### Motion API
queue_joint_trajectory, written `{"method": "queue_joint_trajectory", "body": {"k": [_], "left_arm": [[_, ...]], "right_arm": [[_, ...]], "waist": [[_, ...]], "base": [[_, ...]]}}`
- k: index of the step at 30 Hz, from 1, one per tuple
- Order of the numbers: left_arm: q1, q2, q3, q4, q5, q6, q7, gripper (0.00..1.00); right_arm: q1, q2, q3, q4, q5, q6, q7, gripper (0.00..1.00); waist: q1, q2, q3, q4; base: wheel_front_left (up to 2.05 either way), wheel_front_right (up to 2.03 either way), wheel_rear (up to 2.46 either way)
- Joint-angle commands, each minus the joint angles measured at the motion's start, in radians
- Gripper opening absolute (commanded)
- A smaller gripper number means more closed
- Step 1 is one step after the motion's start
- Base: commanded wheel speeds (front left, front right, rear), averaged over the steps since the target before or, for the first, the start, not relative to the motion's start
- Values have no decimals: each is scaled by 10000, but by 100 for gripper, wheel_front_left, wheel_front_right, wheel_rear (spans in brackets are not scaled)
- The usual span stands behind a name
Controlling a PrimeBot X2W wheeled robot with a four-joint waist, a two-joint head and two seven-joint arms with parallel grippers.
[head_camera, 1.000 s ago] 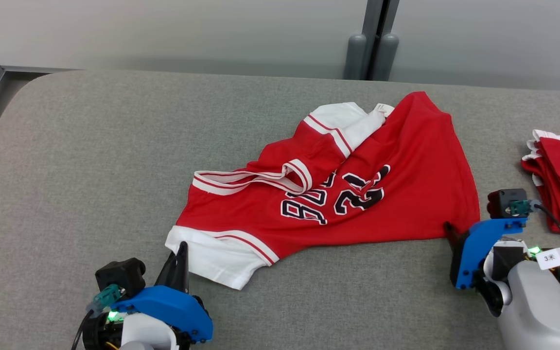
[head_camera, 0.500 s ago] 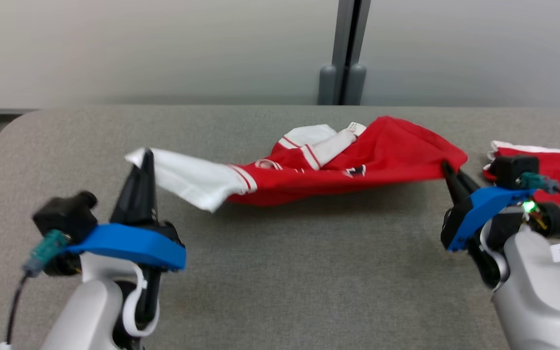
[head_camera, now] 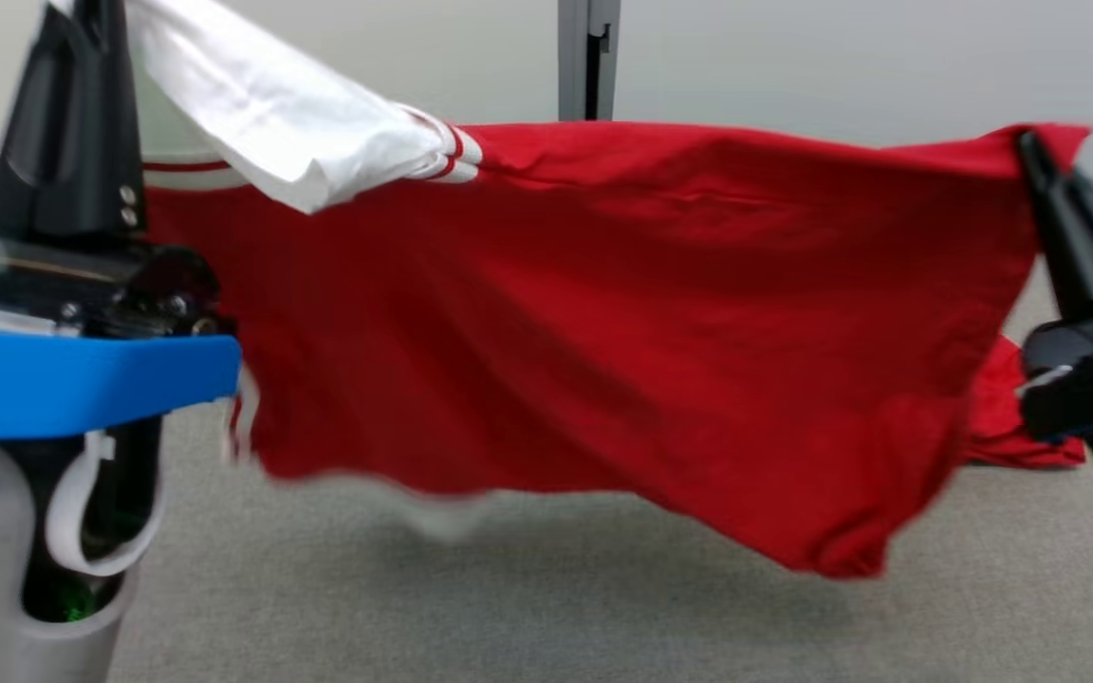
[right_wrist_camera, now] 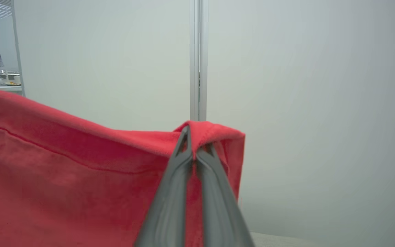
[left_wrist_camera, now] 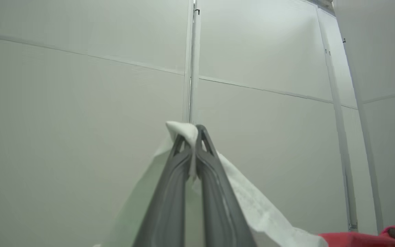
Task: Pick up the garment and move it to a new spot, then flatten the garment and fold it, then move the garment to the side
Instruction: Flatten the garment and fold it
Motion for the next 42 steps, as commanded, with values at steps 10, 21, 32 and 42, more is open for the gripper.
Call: {"method": "queue_joint_trajectory", "body": {"k": [10,21,32,42], "left_arm": [[-1595,539,-207,-861,176,78,1507,0],[-3433,303,-508,1542,196,-403,1628,0],[-7522,-1137,-571,5956,743,-933,-687,0],[-6317,-2061,-1144,8241,483,-1282,-1818,0]], "right_arm": [[864,210,-1185,-3661,-128,2,2220,0],[-1566,231,-590,-913,-578,2,1837,0],[-7395,742,-486,4792,-2795,2,-434,0],[-7663,1075,-1274,8661,-4278,2,-2492,0]], "waist": [[2,1,286,-366],[2,1,2787,-287],[2,1,4737,354],[2,1,6296,1075]], "base": [[0,0,0],[0,0,0],[0,0,0],[0,0,0]]}}
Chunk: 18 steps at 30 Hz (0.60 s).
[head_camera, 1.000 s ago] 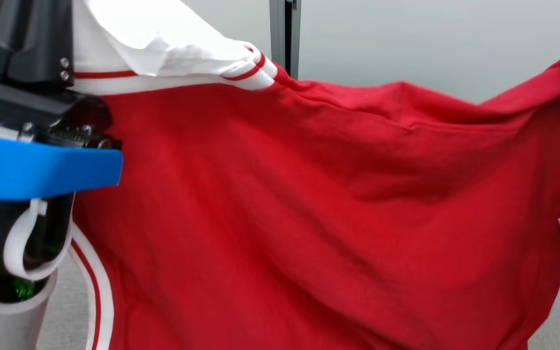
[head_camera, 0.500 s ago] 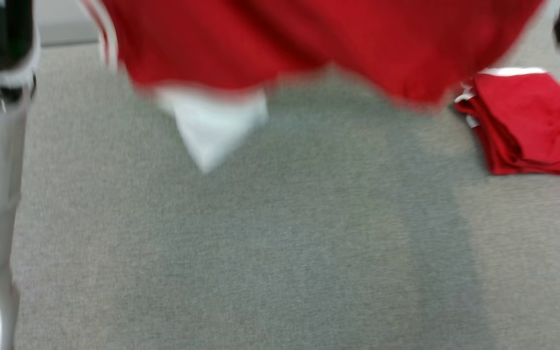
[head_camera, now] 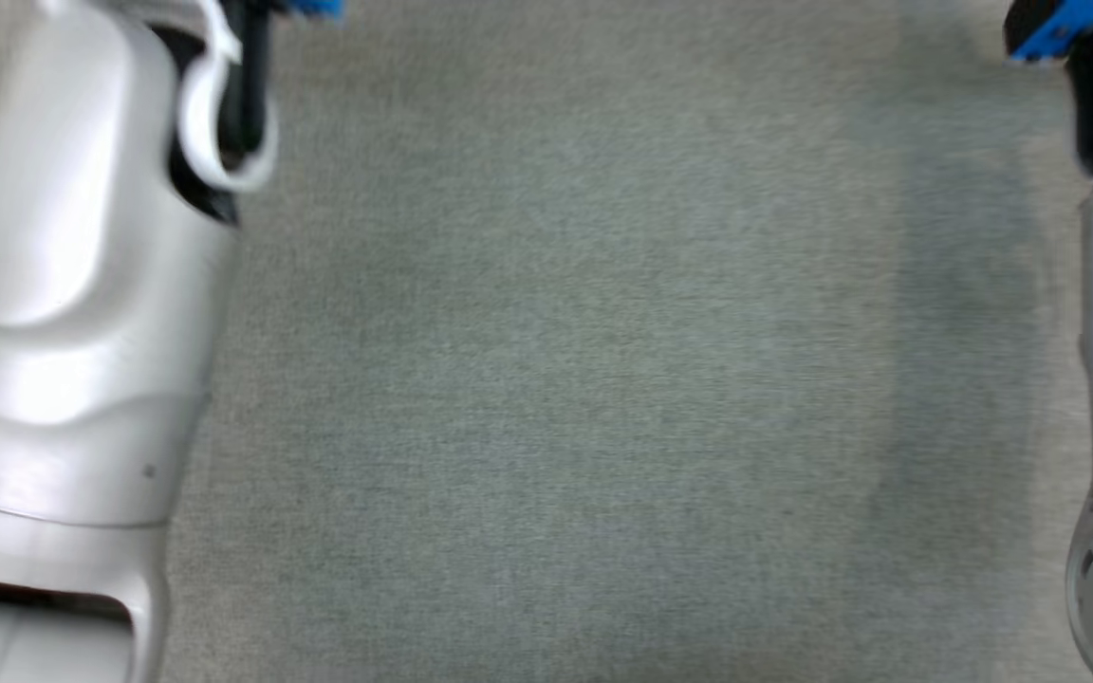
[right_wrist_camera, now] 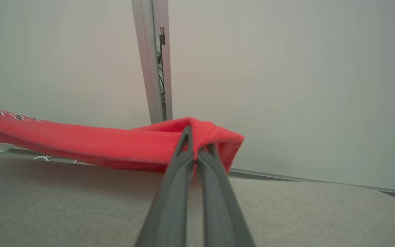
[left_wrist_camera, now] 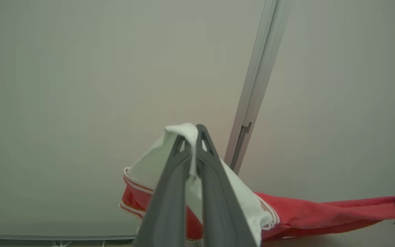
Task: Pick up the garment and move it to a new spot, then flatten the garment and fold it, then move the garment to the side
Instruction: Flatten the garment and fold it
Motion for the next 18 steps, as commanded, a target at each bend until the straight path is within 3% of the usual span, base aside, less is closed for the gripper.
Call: {"method": "queue_joint_trajectory", "body": {"k": [1,10,18], "left_arm": [[262,-137,-90,239,-83,-83,-188,0],[1717,-262,-129,938,-408,-364,-840,0],[3292,-131,244,78,-664,-381,-1187,0]], "right_arm": [[140,42,-183,513,-217,2,-324,0],[105,216,-407,2512,-452,2,-1665,0],[607,241,45,3059,297,2,-2458,0]], "waist": [[-4,-5,490,410],[-4,-5,413,332],[-4,-5,-287,181]], "base": [[0,0,0],[0,0,0],[0,0,0]]}}
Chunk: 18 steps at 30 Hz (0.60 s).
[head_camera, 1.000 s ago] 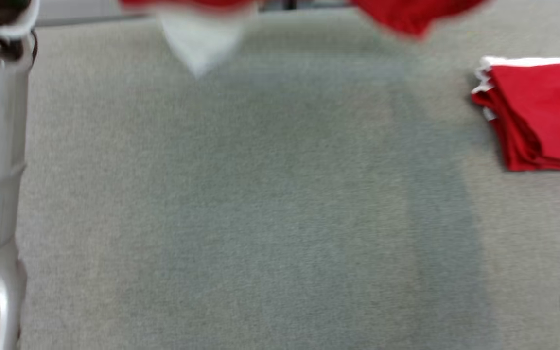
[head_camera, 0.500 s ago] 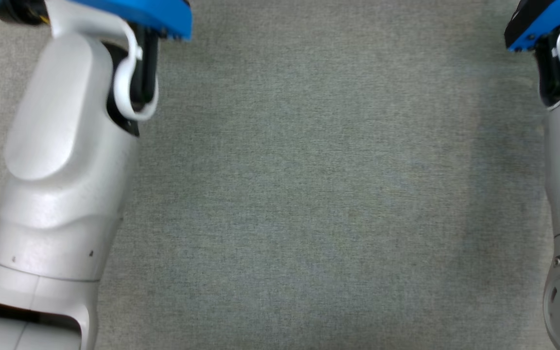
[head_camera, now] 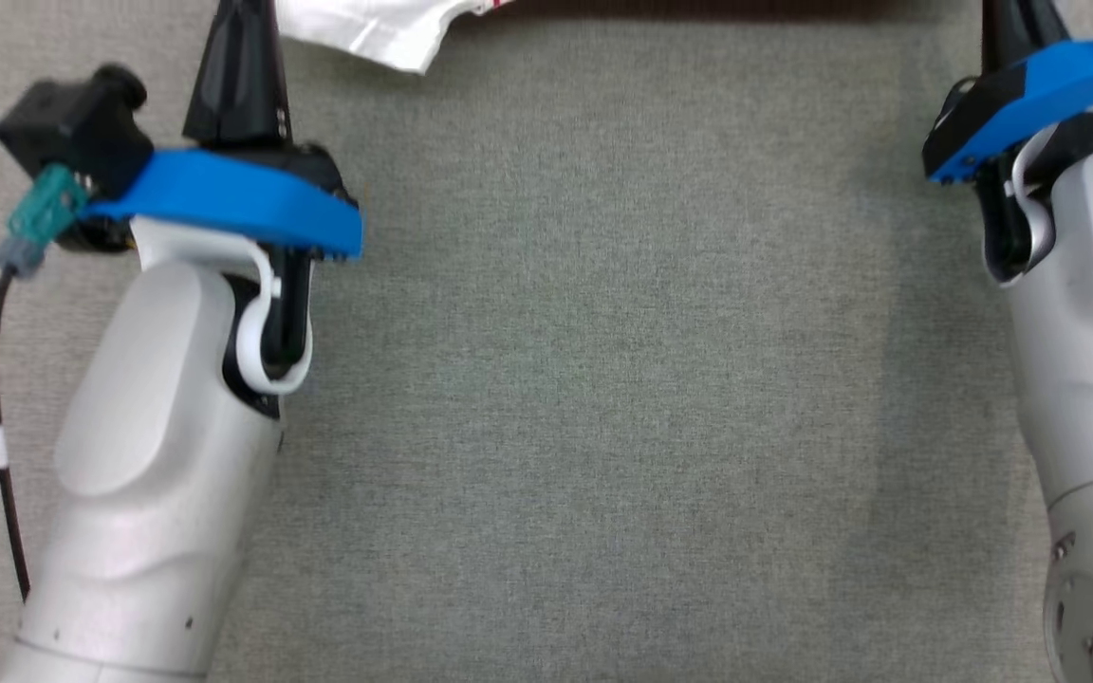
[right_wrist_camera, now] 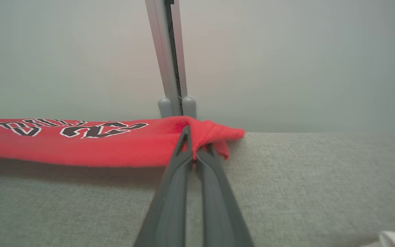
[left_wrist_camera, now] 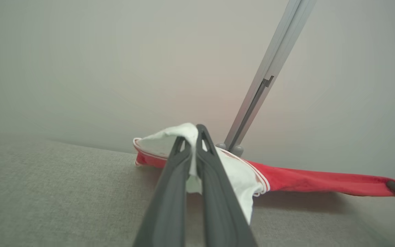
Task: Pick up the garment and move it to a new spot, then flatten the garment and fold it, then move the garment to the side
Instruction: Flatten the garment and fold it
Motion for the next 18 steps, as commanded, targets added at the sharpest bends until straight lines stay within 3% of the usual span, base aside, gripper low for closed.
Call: {"method": "queue_joint_trajectory", "body": {"k": [1,8,18], "left_arm": [[521,48,130,-339,-65,7,-95,0],[2867,83,254,-1832,-103,205,-155,0],[6577,655,-263,-4184,-247,740,697,0]], "right_arm": [[411,7,142,-15,269,2,-158,0],[2218,-60,589,-742,1061,2,-327,0],[6586,232,539,-3361,2004,2,-281,0]], "waist": [[1,-1,-355,-71],[1,-1,-1840,46],[1,-1,-4088,312]], "base": [[0,0,0],[0,0,0],[0,0,0]]}}
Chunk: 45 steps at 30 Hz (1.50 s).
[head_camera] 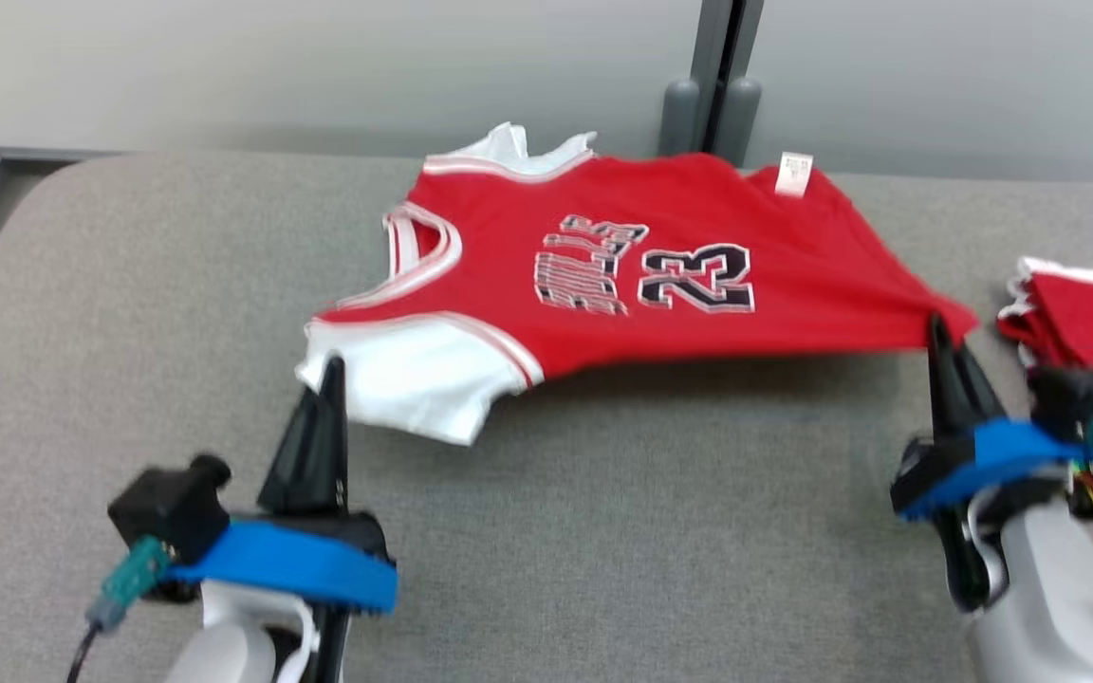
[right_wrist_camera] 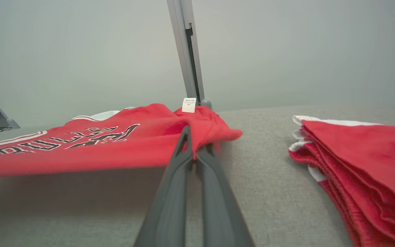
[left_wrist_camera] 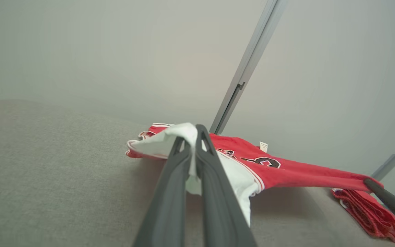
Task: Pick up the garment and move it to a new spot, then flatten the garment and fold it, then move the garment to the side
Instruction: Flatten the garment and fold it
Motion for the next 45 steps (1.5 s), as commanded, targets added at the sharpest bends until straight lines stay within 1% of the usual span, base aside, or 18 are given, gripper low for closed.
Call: {"method": "queue_joint_trajectory", "body": {"k": [1,6,11,12,15,17,19,25,34,37,39,41,42,45], "left_arm": [[713,193,-43,-545,-111,165,269,0],[2223,582,-178,-1915,-199,677,899,0],[3206,988,-327,-3127,-56,1138,1503,0],[3206,988,-327,-3127,-56,1138,1503,0],[3490,1072,-393,-3593,-161,1282,1822,0],[3567,1093,-409,-3645,-188,1342,1936,0],[3484,1023,-453,-3513,-286,1316,2005,0],[3238,961,-545,-3151,-327,1218,1977,0],[2662,779,-604,-2470,-281,1026,1748,0],[2154,653,-644,-2182,-214,896,1684,0],[1668,624,-699,-1895,-114,730,1648,0],[1068,607,-874,-1472,89,541,1656,0],[778,455,-911,-1242,31,454,1619,0],[-256,308,-937,-385,245,215,1491,0]], "right_arm": [[964,66,-134,-669,115,2,99,0],[3009,342,-635,-2623,198,2,825,0],[4651,492,-819,-4728,131,2,1944,0],[4651,492,-819,-4728,131,2,1944,0],[5305,505,-776,-5666,414,2,2590,0],[5536,505,-764,-5979,546,2,2869,0],[5612,508,-740,-5994,580,2,3116,0],[5281,509,-720,-5626,538,2,3165,0],[4422,509,-586,-4325,368,2,2977,0],[3984,506,-537,-4007,265,2,3033,0],[3686,507,-539,-3821,107,2,3159,0],[3353,505,-636,-3689,-12,2,3310,0],[3200,505,-686,-3635,-74,2,3385,0],[2735,503,-861,-3435,-297,2,3542,0]], "waist": [[4,4,-558,-227],[4,4,-1088,-162],[4,4,-1230,-138],[4,4,-1230,-138],[4,4,-1198,-174],[4,4,-1148,-216],[4,4,-1049,-262],[4,4,-843,-296],[4,4,-414,-337],[4,4,-279,-363],[4,4,-192,-378],[4,4,-99,-391],[4,4,-43,-394],[4,4,144,-436]], "base": [[0,0,0],[0,0,0],[0,0,0],[0,0,0],[0,0,0],[0,0,0],[0,0,0],[0,0,0],[0,0,0],[0,0,0],[0,0,0],[0,0,0],[0,0,0],[0,0,0]]}}
